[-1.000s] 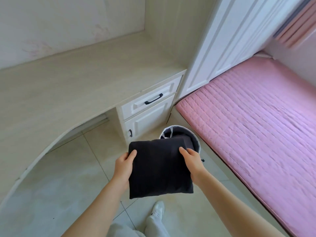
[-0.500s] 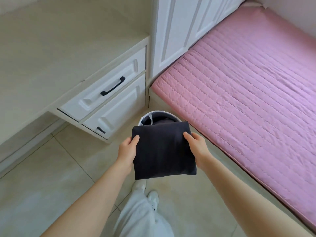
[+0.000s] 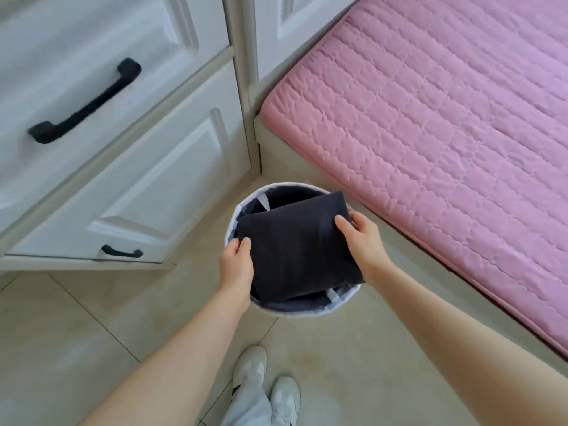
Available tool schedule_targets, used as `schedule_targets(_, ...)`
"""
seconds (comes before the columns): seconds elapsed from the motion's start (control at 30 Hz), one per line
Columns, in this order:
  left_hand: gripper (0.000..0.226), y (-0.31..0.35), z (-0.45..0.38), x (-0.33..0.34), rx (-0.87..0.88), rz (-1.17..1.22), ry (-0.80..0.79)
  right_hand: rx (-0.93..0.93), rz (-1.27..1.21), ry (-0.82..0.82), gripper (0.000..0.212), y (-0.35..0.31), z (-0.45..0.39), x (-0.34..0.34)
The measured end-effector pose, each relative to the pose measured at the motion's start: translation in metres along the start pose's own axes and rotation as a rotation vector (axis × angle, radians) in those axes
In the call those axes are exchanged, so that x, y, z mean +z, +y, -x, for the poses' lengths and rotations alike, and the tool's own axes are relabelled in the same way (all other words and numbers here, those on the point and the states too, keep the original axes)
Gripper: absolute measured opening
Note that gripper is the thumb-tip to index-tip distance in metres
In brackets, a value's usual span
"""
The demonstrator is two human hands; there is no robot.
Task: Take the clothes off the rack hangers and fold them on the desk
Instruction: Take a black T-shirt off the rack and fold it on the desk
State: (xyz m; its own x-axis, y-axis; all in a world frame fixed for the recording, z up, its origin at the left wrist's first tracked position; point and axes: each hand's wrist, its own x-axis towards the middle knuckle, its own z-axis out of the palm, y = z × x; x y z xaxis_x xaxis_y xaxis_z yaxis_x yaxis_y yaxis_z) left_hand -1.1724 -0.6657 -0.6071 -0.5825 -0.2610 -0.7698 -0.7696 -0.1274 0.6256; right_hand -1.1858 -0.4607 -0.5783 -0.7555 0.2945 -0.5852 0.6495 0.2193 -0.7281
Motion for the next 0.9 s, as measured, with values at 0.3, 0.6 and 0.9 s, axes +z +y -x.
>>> schedule_targets(0.3,0.067,-0.053,-0.090,0.020,-0.123,-0.257,-0.031,-0.013,0.159,-0.008,0.026,0.067,-0.093,0.049)
schedule_targets(0.6,0.038,-0.047,-0.130,0.027,0.012,-0.437,0.006,0.032,0.437,-0.015,0.052,0.071,-0.132,0.049)
schedule_targets(0.9,0.067,-0.051,-0.087,0.016,0.010,-0.585,-0.074,0.063,0.441,0.015,0.045,0.069,-0.094,0.028)
